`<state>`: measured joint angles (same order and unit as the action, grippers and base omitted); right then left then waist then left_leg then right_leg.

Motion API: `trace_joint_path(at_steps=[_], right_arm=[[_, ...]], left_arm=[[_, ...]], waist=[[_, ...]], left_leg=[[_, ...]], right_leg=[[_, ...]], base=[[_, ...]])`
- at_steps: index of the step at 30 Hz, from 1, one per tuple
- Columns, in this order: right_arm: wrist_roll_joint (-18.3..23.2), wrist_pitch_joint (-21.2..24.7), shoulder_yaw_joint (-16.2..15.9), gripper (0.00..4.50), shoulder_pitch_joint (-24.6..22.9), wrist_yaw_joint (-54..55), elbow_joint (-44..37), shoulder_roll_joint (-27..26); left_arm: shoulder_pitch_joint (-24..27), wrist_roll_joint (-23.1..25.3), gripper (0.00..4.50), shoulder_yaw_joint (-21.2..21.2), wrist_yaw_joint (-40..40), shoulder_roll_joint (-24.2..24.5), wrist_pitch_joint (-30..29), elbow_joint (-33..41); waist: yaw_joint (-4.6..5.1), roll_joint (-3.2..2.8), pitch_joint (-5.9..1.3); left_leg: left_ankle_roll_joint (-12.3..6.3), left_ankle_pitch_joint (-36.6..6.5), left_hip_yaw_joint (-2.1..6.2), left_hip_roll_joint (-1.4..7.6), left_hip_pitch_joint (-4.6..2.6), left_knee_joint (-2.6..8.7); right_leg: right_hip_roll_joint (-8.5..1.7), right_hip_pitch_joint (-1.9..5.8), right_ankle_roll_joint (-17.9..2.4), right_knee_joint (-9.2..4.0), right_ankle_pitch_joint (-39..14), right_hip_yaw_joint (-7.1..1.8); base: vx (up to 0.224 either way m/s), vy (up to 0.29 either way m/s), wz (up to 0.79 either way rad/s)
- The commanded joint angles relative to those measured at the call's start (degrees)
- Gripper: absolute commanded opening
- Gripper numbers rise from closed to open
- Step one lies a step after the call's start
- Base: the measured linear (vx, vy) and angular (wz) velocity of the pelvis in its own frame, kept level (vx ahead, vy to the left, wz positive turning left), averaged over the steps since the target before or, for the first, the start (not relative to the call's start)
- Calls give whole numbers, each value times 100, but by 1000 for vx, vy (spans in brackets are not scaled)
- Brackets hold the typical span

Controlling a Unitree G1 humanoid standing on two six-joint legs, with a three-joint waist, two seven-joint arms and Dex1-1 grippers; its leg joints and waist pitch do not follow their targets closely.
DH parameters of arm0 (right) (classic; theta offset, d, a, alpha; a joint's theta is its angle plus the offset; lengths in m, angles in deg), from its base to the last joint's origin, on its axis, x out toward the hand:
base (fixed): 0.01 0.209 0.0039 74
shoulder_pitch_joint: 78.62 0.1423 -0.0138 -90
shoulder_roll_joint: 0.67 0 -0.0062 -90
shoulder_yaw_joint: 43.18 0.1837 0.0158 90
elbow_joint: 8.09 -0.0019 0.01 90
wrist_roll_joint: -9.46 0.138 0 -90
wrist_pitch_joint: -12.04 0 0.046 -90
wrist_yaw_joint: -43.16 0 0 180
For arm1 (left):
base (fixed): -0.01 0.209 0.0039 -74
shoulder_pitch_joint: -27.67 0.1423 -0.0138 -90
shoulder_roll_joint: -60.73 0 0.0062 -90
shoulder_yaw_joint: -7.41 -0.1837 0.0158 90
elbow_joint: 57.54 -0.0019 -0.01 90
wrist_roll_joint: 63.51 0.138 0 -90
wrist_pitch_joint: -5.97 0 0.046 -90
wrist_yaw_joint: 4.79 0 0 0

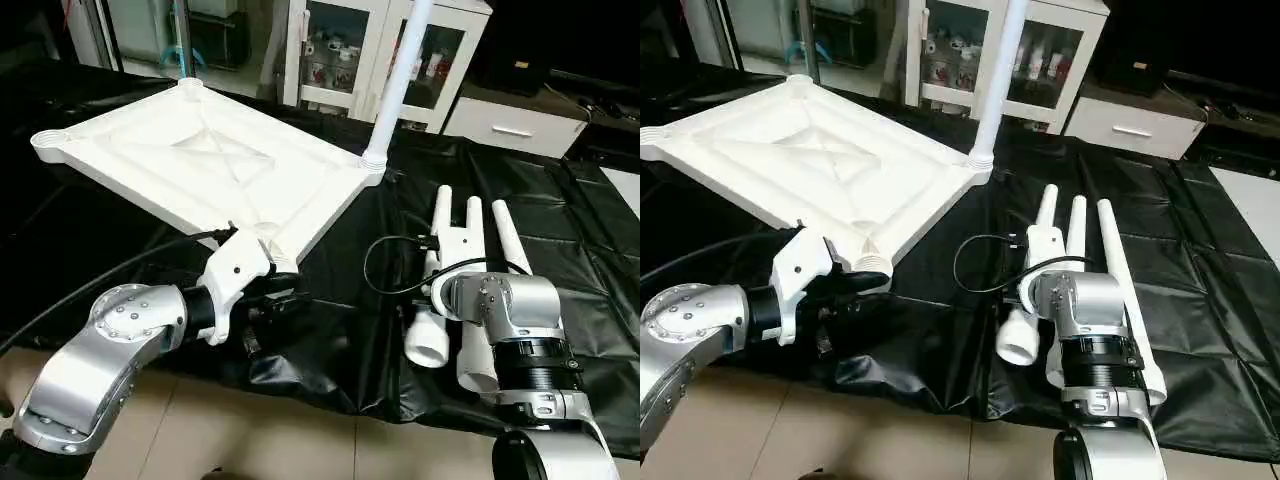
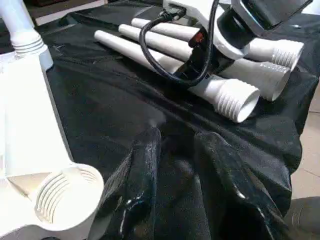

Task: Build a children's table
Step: Pick table leg

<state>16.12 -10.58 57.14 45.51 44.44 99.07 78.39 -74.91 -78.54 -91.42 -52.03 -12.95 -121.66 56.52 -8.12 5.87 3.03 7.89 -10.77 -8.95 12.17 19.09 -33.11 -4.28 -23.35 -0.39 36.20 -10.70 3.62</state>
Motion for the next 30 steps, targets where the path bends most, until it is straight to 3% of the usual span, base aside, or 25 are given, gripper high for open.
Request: trace_joint_path(at_steps=[1, 17, 24, 28, 29, 30], right_arm=[[29, 21, 94, 359, -20, 20, 54, 11], [70, -219, 321, 208, -41, 132, 105, -83], [78, -471, 541, 184, 21, 375, -71, -160], [99, -979, 802, 182, 71, 678, -512, -337], [116, -1229, 832, 182, 87, 708, -593, -370], [139, -1492, 850, 182, 98, 715, -674, -399]], left_arm=[[-76, -10, 139, -85, -8, 24, -46, 174], [-140, 29, 139, -77, 85, 73, 101, 67], [-240, -124, 139, 96, 104, 17, 34, -10], [-444, -14, 139, 236, 430, -203, 255, -246], [-517, 14, 139, 283, 522, -274, 340, -325], [-587, 46, 139, 329, 611, -339, 428, -400]], waist=[[16, -73, -330], [14, -82, -344], [13, -114, -349], [10, -111, -350], [11, -161, -356], [24, -137, -347]], left_leg=[[430, -846, -69, -5, 29, 410], [457, -803, -65, -7, 29, 404], [482, -794, -67, -14, 20, 401], [476, -761, -67, -17, 18, 399], [492, -790, -55, -15, 18, 402], [483, -848, -67, -17, 22, 403]], right_leg=[[-266, 274, -338, -362, -1020, -243], [-263, 277, -356, -343, -894, -239], [-252, 275, -422, -328, -761, -236], [-251, 280, -396, -330, -709, -238], [-250, 285, -377, -318, -697, -236], [-249, 275, -356, -345, -745, -238]], base=[[0, 0, 0], [0, 0, 0], [0, 0, 0], [0, 0, 0], [0, 0, 0], [0, 0, 0]])
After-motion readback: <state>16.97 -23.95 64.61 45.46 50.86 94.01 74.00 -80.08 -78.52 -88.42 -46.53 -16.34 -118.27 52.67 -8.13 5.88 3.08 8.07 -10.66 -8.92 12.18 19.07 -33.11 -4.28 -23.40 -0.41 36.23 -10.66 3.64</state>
